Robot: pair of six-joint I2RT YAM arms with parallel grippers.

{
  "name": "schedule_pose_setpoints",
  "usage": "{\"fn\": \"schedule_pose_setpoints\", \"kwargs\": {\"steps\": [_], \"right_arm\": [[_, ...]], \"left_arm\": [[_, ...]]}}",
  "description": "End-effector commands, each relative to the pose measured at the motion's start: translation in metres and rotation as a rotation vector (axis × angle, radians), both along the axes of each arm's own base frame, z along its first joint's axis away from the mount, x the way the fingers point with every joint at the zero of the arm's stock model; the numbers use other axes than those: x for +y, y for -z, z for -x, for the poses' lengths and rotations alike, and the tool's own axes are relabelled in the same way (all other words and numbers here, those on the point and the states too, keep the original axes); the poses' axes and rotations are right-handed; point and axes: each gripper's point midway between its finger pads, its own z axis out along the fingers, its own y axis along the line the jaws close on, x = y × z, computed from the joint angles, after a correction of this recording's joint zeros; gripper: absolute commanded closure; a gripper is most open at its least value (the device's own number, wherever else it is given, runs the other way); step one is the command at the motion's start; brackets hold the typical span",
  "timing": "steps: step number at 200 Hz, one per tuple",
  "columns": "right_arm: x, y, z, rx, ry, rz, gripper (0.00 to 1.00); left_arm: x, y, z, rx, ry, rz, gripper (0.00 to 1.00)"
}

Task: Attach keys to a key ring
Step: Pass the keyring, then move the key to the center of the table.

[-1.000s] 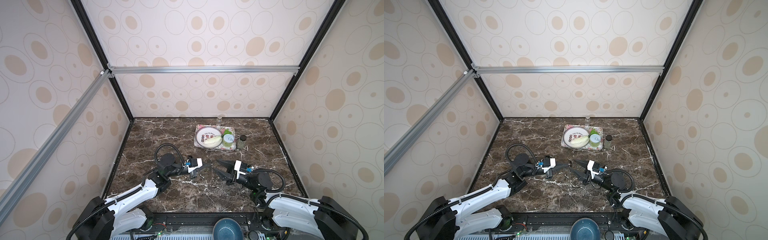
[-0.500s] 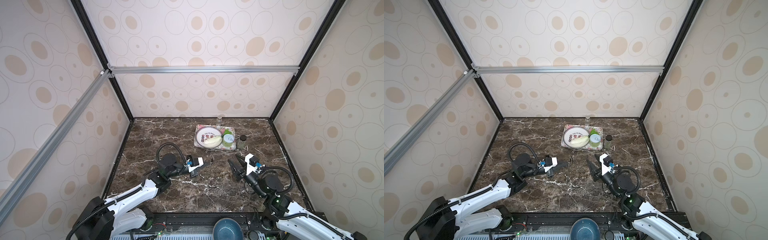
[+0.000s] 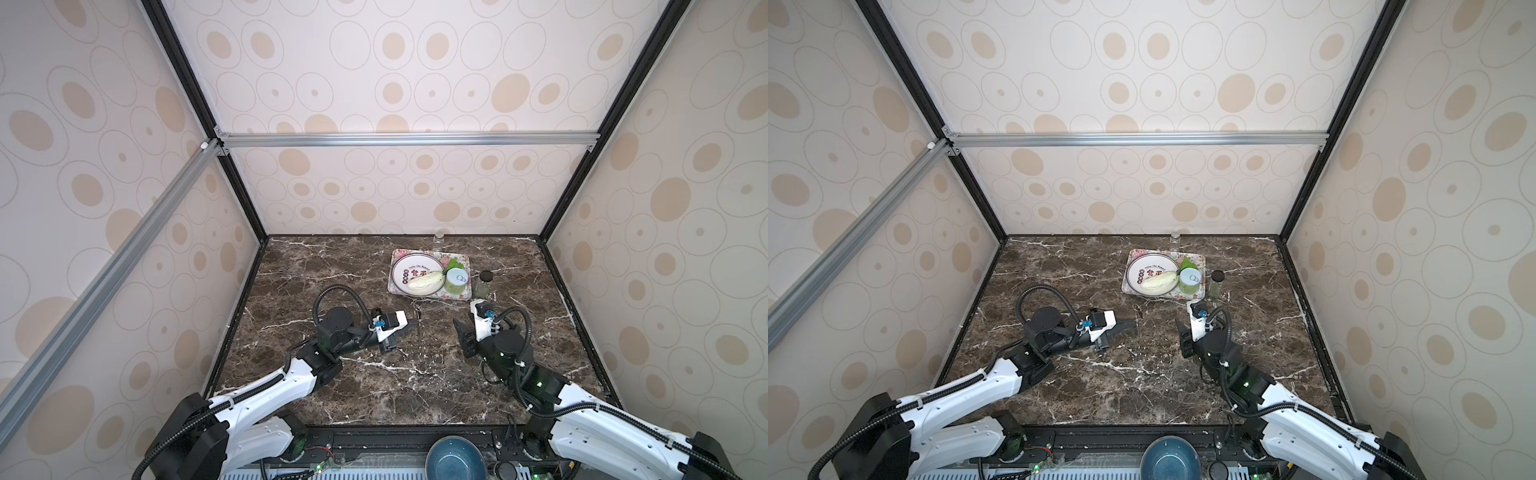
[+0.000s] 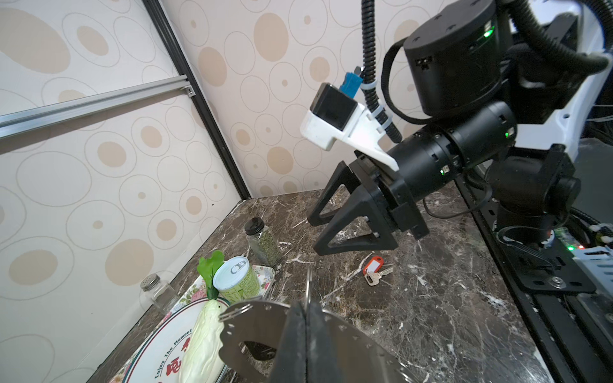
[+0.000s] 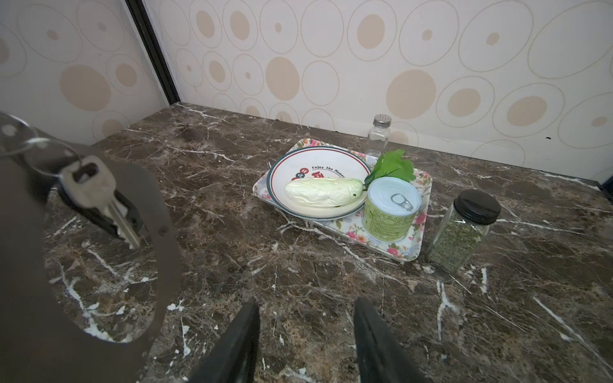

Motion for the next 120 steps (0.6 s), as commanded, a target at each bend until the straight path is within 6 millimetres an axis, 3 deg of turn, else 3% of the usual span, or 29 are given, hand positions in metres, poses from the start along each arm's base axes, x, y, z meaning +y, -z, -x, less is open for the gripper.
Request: {"fn": "schedule_pose_setpoints", "kwargs": {"steps": [1,78,120], "right_arm": [[-0.002,-0.009,-0.004,0.004,0.034,-0.031,0.55],[0.019,-0.011,0.001,0.027,-0.079,-0.025,0.68],[0.03,-0.009,0.004,0.033,-0.127,-0.01,0.69]], "left_arm": [[-0.002,-0.025,-0.003,-0.049,-0.012,0.048,1.0],[-0.009,-0.02,-0.005,-0.024,0.007,0.029,1.0],[-0.013,-0.016,-0.008,-0.008,0.011,0.01,1.0]]}}
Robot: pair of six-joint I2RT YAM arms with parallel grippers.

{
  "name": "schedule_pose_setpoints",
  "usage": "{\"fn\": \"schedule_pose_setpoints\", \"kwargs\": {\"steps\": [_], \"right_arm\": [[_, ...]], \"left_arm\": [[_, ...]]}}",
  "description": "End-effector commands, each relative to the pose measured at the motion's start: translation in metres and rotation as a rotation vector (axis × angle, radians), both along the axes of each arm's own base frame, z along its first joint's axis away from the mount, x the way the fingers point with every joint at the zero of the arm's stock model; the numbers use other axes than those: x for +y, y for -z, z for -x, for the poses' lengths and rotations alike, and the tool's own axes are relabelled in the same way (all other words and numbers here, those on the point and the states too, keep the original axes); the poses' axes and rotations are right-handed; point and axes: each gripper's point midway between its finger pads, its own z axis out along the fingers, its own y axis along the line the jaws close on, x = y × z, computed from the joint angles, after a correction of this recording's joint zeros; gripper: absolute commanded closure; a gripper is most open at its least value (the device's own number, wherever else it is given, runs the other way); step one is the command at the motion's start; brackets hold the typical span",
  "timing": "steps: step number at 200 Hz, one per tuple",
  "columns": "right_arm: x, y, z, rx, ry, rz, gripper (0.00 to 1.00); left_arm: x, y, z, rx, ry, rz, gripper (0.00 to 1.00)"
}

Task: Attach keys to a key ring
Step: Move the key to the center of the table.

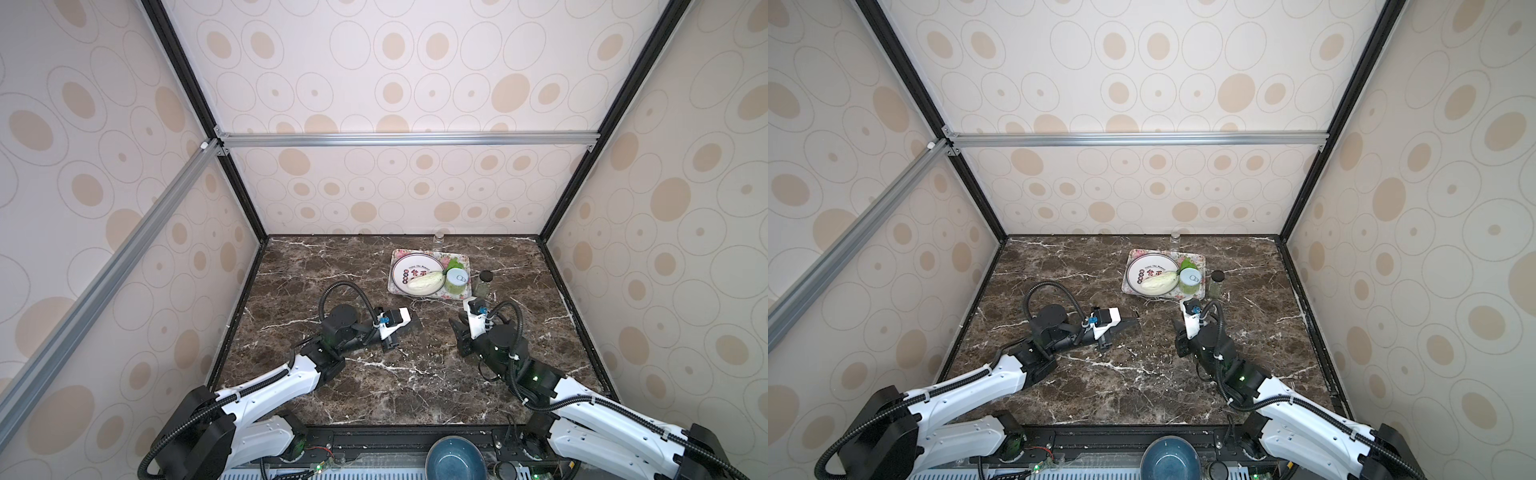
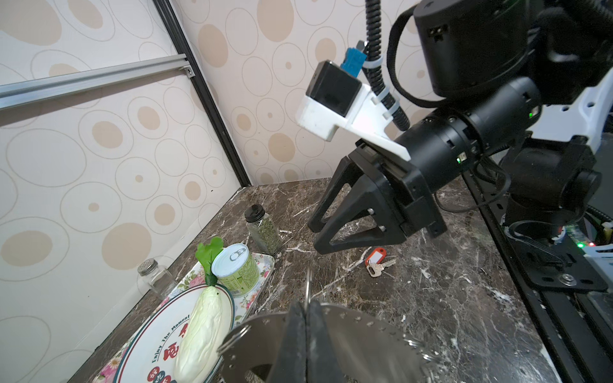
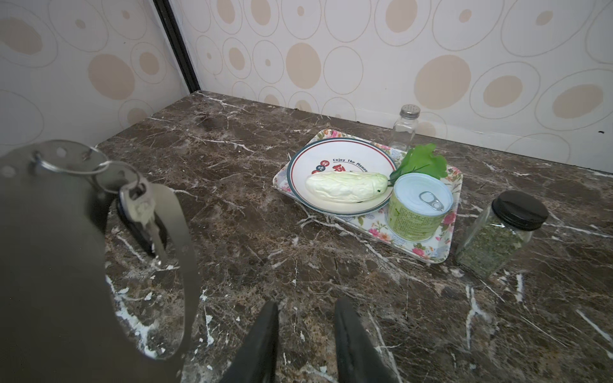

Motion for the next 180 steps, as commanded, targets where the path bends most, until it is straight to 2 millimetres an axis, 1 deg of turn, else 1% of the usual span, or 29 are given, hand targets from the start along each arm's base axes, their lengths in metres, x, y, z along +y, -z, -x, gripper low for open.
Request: {"fn": "schedule_pose_setpoints", "kwargs": {"steps": [1,26,40,58,67,88,93,111,113,118,143,158,180], "right_arm": [[0.01,-0.009,0.002,-0.012,-0.041,-0.005,0.7],[0.011,-0.006,0.0,-0.009,-0.032,-0.002,0.7],[0.004,-0.003,-0.005,-0.001,0.022,-0.004,0.69],[-0.018,0.007,-0.015,0.048,0.163,-0.043,0.7],[-0.028,0.016,-0.018,0.106,0.204,-0.074,0.7],[-0.06,0.042,-0.023,0.285,0.34,-0.155,0.7],[-0.067,0.049,-0.022,0.325,0.37,-0.166,0.7],[-0.09,0.062,-0.018,0.402,0.473,-0.195,0.68],[-0.092,0.064,-0.017,0.408,0.484,-0.195,0.67],[-0.099,0.068,-0.015,0.422,0.52,-0.191,0.66],[-0.136,0.085,0.003,0.493,0.728,-0.146,0.64],[-0.149,0.094,0.013,0.511,0.796,-0.131,0.64],[-0.158,0.106,0.024,0.514,0.826,-0.142,0.64]], "left_arm": [[-0.007,-0.026,0.0,-0.045,0.024,0.038,1.0],[-0.009,-0.023,-0.003,-0.034,0.016,0.024,1.0],[-0.009,-0.023,-0.007,-0.028,-0.002,0.025,1.0],[-0.007,-0.024,-0.014,-0.019,-0.043,0.032,1.0],[-0.005,-0.024,-0.016,-0.017,-0.059,0.032,1.0],[-0.001,-0.026,-0.02,-0.018,-0.095,0.035,1.0],[0.0,-0.027,-0.021,-0.021,-0.105,0.039,1.0],[0.003,-0.028,-0.021,-0.027,-0.119,0.049,1.0],[0.005,-0.028,-0.024,-0.028,-0.141,0.049,1.0],[0.006,-0.028,-0.025,-0.03,-0.152,0.052,1.0],[0.008,-0.029,-0.027,-0.032,-0.169,0.054,1.0],[0.009,-0.029,-0.028,-0.032,-0.177,0.054,1.0],[0.009,-0.029,-0.028,-0.034,-0.177,0.059,1.0]]}}
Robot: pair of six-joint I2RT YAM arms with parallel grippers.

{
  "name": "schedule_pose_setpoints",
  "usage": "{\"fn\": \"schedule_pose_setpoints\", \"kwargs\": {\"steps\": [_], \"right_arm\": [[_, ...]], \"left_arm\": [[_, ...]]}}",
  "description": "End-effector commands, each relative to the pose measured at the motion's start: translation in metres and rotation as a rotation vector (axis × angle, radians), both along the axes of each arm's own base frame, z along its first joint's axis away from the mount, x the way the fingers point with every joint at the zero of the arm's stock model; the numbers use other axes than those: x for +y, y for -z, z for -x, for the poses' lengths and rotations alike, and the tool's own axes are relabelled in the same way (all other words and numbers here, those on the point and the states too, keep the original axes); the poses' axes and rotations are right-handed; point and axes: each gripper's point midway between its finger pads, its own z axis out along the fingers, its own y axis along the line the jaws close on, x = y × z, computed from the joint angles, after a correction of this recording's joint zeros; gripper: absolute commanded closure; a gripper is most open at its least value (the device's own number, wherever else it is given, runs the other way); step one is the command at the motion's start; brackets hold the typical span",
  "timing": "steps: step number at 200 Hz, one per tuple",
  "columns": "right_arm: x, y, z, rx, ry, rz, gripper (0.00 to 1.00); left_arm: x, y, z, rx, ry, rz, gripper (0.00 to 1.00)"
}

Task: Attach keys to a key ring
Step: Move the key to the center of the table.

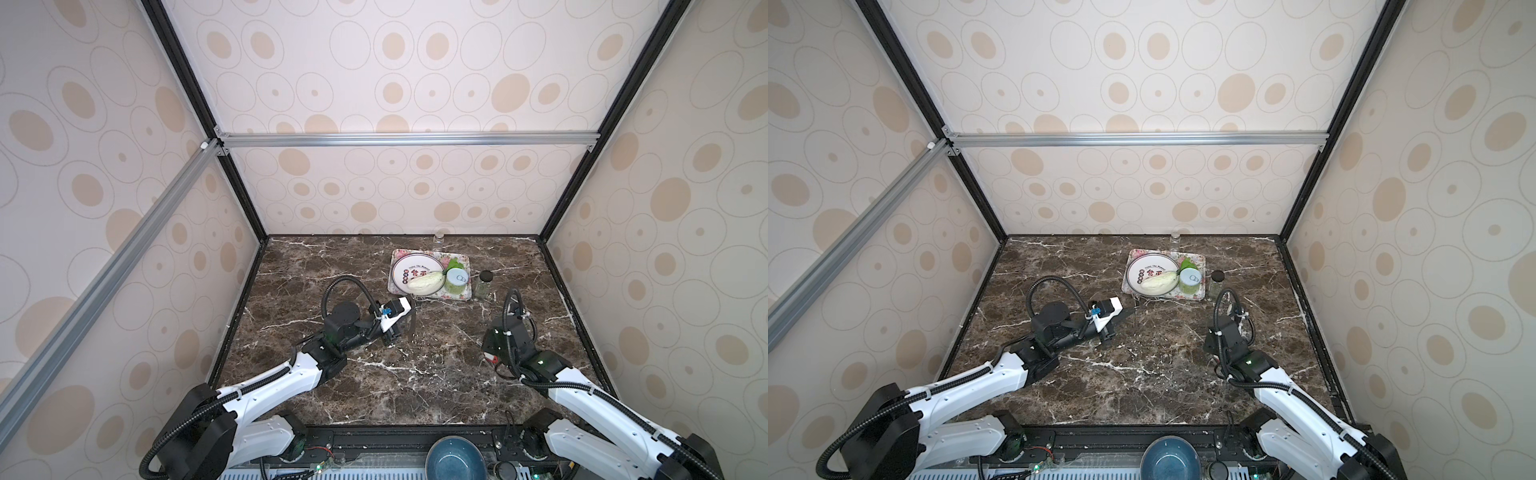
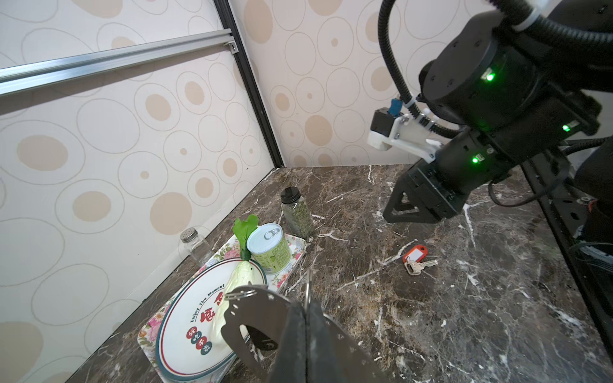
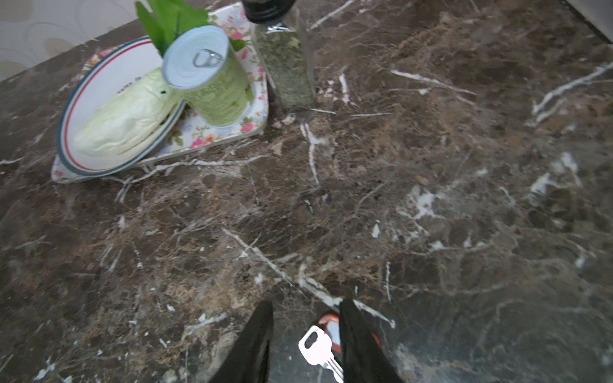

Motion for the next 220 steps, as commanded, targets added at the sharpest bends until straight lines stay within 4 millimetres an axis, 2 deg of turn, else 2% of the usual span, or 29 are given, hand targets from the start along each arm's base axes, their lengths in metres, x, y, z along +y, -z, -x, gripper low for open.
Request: {"fn": "schedule_pose_setpoints", "kwargs": {"steps": [1,28,56,87,181,220], "right_arm": [[-0.026,0.016,0.022,0.046,0.131,0.014,0.64],[-0.032,0.024,0.028,0.021,0.145,-0.01,0.63],[-0.028,0.034,0.029,0.03,0.13,-0.066,0.62],[-0.027,0.043,0.028,0.08,0.128,-0.055,0.62],[-0.002,0.066,0.019,0.191,0.038,-0.089,0.63],[-0.003,0.059,0.015,0.179,0.027,-0.067,0.64]], "left_arm": [[0.0,-0.028,0.001,-0.056,-0.008,0.063,1.0],[-0.001,-0.028,0.001,-0.051,-0.002,0.066,1.0],[-0.001,-0.029,0.002,-0.049,0.002,0.069,1.0],[0.0,-0.031,0.002,-0.052,-0.001,0.072,1.0],[-0.001,-0.029,0.001,-0.051,-0.001,0.068,1.0],[-0.001,-0.029,0.001,-0.05,0.0,0.068,1.0]]}}
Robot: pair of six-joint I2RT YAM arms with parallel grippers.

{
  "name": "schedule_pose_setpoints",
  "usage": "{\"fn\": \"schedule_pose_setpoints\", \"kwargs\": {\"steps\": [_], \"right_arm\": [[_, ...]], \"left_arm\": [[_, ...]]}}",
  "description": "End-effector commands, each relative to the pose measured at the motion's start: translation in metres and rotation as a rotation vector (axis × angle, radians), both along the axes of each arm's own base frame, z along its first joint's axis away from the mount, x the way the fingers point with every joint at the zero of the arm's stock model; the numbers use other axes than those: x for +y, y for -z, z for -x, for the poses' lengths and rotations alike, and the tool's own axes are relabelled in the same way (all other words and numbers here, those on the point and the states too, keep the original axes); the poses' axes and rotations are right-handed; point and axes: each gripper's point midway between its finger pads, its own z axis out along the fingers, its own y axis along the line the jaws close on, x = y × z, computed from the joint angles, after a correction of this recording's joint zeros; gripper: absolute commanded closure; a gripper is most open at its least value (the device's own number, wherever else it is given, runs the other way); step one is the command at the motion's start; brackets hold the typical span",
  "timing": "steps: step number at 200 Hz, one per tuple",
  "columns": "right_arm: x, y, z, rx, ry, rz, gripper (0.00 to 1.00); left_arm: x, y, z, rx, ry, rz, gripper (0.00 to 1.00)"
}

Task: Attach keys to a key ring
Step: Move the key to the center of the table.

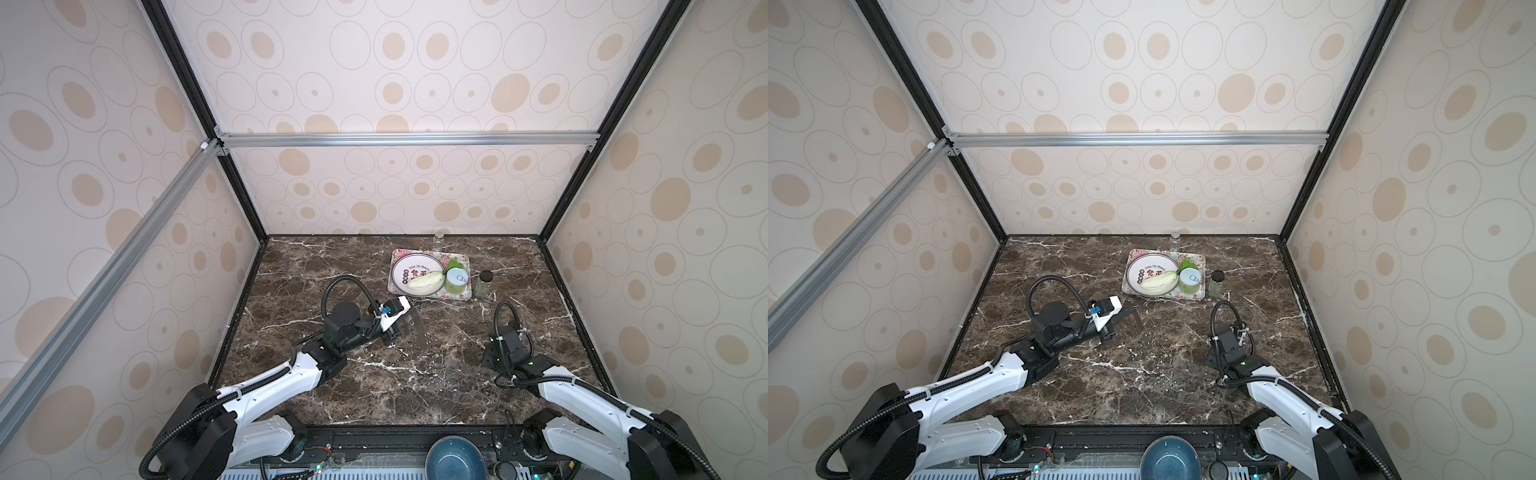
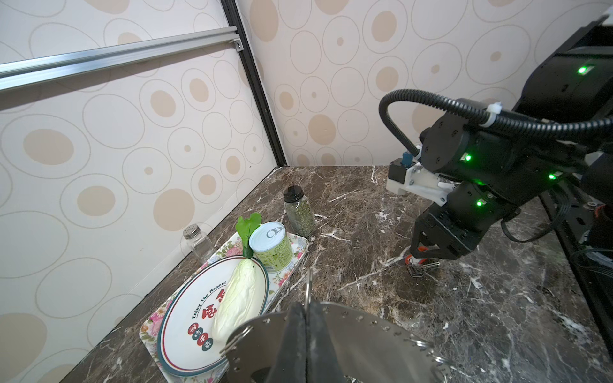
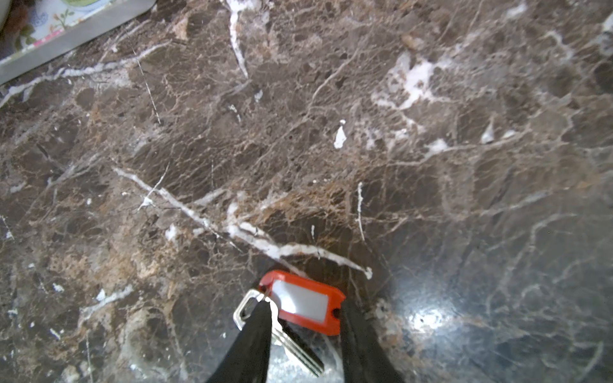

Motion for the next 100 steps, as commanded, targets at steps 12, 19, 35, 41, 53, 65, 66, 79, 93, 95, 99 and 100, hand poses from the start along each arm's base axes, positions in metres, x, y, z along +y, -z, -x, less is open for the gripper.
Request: {"fn": "schedule_pose_setpoints", "kwargs": {"steps": [12,19,35,41,53,65,66,79,93,95,99,100], "right_arm": [[-0.001,-0.019,-0.01,-0.047,-0.006,0.017,0.64],[-0.003,-0.025,-0.011,-0.055,-0.013,0.03,0.64],[-0.003,-0.039,-0.014,-0.074,-0.05,0.063,0.64],[-0.001,-0.045,-0.017,-0.081,-0.072,0.075,0.64],[0.001,-0.057,-0.021,-0.095,-0.12,0.102,0.64],[-0.002,-0.065,-0.023,-0.094,-0.124,0.134,0.64],[-0.002,-0.065,-0.023,-0.094,-0.12,0.137,0.64],[-0.021,-0.068,-0.021,-0.073,-0.012,0.188,0.66],[-0.027,-0.062,-0.018,-0.051,0.044,0.194,0.69],[-0.027,-0.06,-0.018,-0.048,0.045,0.19,0.68],[-0.027,-0.055,-0.018,-0.041,0.053,0.18,0.69],[-0.027,-0.054,-0.017,-0.038,0.056,0.178,0.68]], "left_arm": [[-0.002,-0.029,0.003,-0.062,0.01,0.061,1.0],[-0.002,-0.028,0.003,-0.061,0.01,0.06,1.0],[-0.002,-0.029,0.003,-0.062,0.012,0.061,1.0],[-0.002,-0.029,0.003,-0.062,0.012,0.061,1.0],[-0.002,-0.029,0.003,-0.06,0.014,0.061,1.0],[-0.002,-0.03,0.003,-0.061,0.014,0.062,1.0],[-0.002,-0.03,0.004,-0.061,0.014,0.062,1.0],[-0.001,-0.03,0.004,-0.062,0.014,0.063,1.0],[0.0,-0.032,0.006,-0.067,0.015,0.066,1.0],[0.0,-0.032,0.006,-0.067,0.014,0.066,1.0],[0.0,-0.032,0.006,-0.067,0.014,0.066,1.0],[0.0,-0.032,0.006,-0.068,0.015,0.067,1.0]]}}
